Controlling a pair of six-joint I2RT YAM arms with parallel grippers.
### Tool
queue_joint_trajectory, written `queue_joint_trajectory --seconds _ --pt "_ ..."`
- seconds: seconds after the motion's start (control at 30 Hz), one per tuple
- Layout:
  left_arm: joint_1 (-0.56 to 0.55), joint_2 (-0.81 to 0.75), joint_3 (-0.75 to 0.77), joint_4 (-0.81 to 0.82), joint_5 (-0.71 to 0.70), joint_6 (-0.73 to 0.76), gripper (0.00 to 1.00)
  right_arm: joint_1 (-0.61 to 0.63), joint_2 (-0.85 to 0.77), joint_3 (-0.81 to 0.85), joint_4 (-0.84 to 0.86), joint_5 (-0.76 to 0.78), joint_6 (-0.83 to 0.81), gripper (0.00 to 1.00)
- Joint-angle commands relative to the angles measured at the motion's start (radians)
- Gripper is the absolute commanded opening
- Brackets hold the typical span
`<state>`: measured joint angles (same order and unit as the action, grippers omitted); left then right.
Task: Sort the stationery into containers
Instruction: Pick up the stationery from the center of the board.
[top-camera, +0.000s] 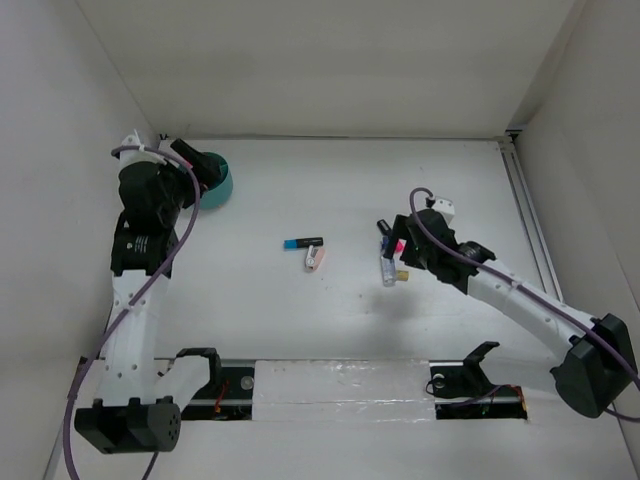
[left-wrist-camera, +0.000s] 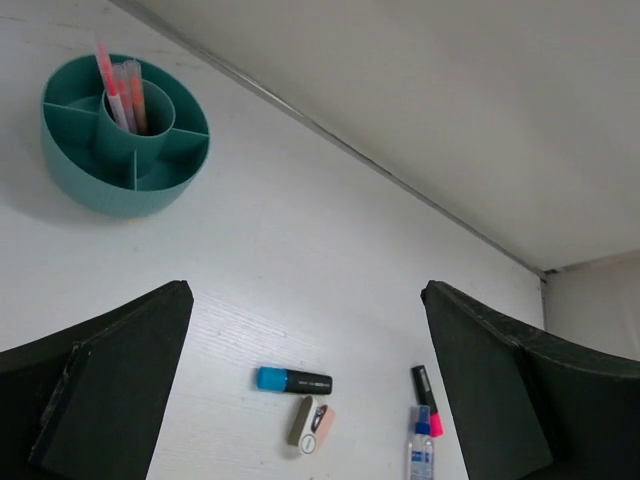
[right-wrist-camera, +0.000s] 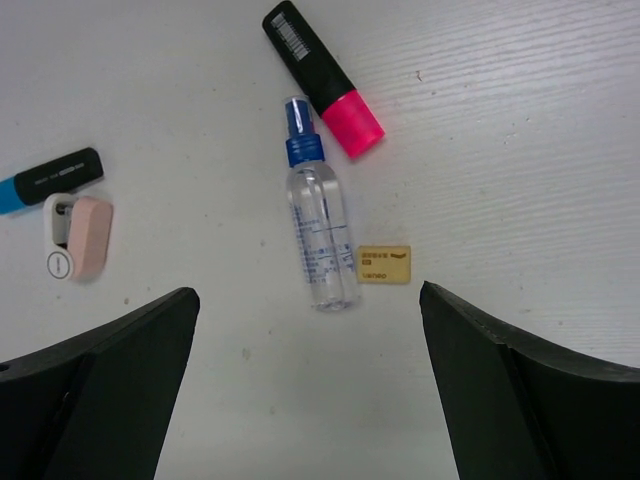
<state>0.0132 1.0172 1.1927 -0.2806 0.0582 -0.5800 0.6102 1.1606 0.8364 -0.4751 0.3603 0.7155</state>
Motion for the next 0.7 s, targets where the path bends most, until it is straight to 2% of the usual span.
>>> queue_joint_trajectory --seconds 0.0,0.1,0.17,0.3,0.53,0.67 --pt "0.001 -0.049 -0.117 -0.017 0.005 0.061 1.00 0.008 0.020 0.009 -0.029 0.046 -0.001 0.98" --pt "0.001 -0.097 -0.188 -0.063 -0.008 0.080 1.00 -0.016 0.053 0.000 -0.030 0.069 -0.013 0.94" --pt "0.001 -0.132 -0.223 -0.077 -0.026 0.101 1.00 -0.038 0.062 0.000 -0.030 0.048 -0.024 0.86" --pt "0.001 -0.199 -0.258 -0.082 -0.063 0.101 1.00 -0.072 0.085 0.020 -0.020 0.030 -0.024 0.83" --pt "0.001 -0.201 -0.258 -0.062 0.006 0.101 1.00 -0.052 0.105 0.009 0.035 -0.029 -0.096 0.66" --pt "0.001 -0.192 -0.268 -0.062 0.029 0.111 1.00 -0.030 0.149 0.018 0.046 -0.029 -0.105 0.65"
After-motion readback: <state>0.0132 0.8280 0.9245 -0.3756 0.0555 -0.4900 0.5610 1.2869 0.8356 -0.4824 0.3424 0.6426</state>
